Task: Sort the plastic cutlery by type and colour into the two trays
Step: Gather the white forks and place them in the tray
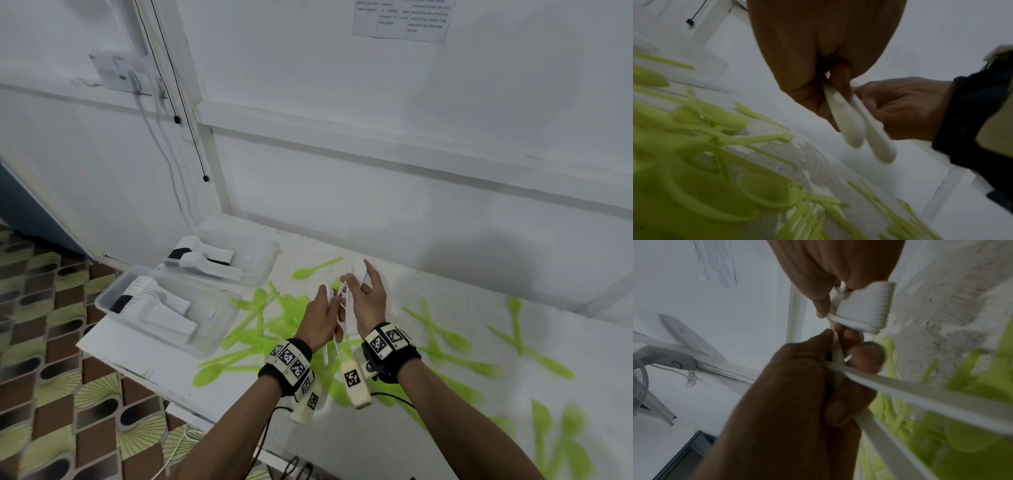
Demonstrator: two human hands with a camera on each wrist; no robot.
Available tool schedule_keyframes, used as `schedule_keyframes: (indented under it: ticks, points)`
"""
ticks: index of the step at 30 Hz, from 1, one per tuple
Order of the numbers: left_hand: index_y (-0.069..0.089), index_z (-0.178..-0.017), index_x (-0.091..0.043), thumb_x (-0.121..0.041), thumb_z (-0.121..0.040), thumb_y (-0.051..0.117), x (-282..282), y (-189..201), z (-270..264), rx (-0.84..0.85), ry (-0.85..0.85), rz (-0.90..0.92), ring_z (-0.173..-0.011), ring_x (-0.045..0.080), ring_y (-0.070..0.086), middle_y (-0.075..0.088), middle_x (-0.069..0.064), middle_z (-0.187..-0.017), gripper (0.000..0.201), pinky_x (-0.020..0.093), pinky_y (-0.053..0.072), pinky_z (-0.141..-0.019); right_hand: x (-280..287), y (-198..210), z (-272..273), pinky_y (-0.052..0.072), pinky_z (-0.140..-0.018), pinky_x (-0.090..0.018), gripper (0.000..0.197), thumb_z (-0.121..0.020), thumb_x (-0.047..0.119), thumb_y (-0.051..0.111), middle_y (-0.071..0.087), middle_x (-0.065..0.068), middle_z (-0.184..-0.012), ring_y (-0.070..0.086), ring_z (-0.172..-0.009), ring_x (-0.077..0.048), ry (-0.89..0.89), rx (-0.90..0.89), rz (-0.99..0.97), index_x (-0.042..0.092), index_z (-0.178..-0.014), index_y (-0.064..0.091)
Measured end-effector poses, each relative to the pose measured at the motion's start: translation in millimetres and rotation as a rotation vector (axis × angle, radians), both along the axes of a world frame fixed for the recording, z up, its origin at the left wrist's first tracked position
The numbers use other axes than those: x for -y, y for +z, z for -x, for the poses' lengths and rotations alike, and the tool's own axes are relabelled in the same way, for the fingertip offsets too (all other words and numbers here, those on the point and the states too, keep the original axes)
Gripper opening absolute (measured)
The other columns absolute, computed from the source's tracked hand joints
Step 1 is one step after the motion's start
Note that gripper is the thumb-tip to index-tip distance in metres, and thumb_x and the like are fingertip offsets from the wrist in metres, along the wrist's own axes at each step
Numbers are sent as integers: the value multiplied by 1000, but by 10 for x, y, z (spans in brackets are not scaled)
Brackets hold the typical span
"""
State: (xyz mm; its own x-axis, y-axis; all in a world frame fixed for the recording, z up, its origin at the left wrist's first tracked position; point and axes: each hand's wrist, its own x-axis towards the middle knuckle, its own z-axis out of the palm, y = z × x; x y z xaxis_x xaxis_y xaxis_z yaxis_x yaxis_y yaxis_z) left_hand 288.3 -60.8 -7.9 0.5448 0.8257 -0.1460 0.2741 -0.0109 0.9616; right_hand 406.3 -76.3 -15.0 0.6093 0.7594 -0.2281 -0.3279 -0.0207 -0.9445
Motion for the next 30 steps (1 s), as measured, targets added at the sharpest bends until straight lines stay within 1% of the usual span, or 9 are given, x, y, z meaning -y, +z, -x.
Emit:
schedule_keyframes:
  ticks: [3,7,9,11,13,18,22,26,30]
  points:
    - [39,-117,-17,-30,-111,35,56,33,37,-33,-110,-24,-46,29,64,69,6,-85,15,25,37,-38,-4,-19,-27,62,-81,-43,63,-86,13,79,76,-11,-104,74,-98,-27,11,-61,20,37,-139,54]
    - [45,-118,-15,-33,-110,37,18,-53,39,-27,-103,-101,-45,35,66,70,20,-97,21,44,52,-50,3,-37,-26,63,-77,-40,56,-88,18,78,78,-6,-99,75,-95,-23,9,-10,52,39,-135,57]
    - [48,-117,-16,-34,-109,40,25,-62,23,-21,-65,-112,-44,34,65,72,16,-96,21,41,50,-49,8,-41,-15,60,-67,-30,43,-96,20,69,78,-5,-94,74,-87,-17,6,25,65,34,-134,56]
    - [52,-113,-17,-38,-108,45,33,-29,6,3,-28,-89,-42,32,63,72,9,-90,22,32,41,-43,16,-39,-10,60,-73,-28,40,-99,21,65,77,-3,-96,73,-89,-14,21,63,78,32,-136,55]
    - [56,-105,-21,-35,-107,50,18,-37,10,26,-6,-83,-35,26,56,72,6,-87,15,25,36,-39,22,-32,-10,61,-85,-41,40,-99,21,65,78,-4,-98,74,-96,-20,42,60,74,37,-135,56]
    - [67,-114,-15,-24,-105,53,-39,-107,23,52,60,-27,-31,19,44,76,9,-88,19,22,35,-37,32,-2,1,57,-85,-64,37,-96,23,69,78,-8,-103,72,-101,-37,61,-37,51,42,-126,61]
    - [71,-104,-12,-28,-105,53,-64,-87,49,8,48,-38,-34,19,45,76,8,-85,24,24,36,-39,15,-25,-2,57,-90,-59,46,-94,24,71,78,-7,-100,72,-103,-35,74,7,54,32,-138,58]
    - [73,-89,-9,-32,-106,51,-84,-63,88,-40,-33,-109,-34,19,44,74,9,-74,36,25,37,-39,53,-94,-32,59,-91,-51,56,-77,43,76,78,-9,-101,75,-94,-27,83,111,103,44,-131,62]
    - [70,-97,-9,-26,-106,48,-54,-12,62,-68,-3,-98,-37,21,43,73,4,-71,29,23,33,-39,75,-33,-39,60,-85,-40,48,-96,26,64,77,-8,-88,73,-87,-25,32,229,157,38,-141,54]
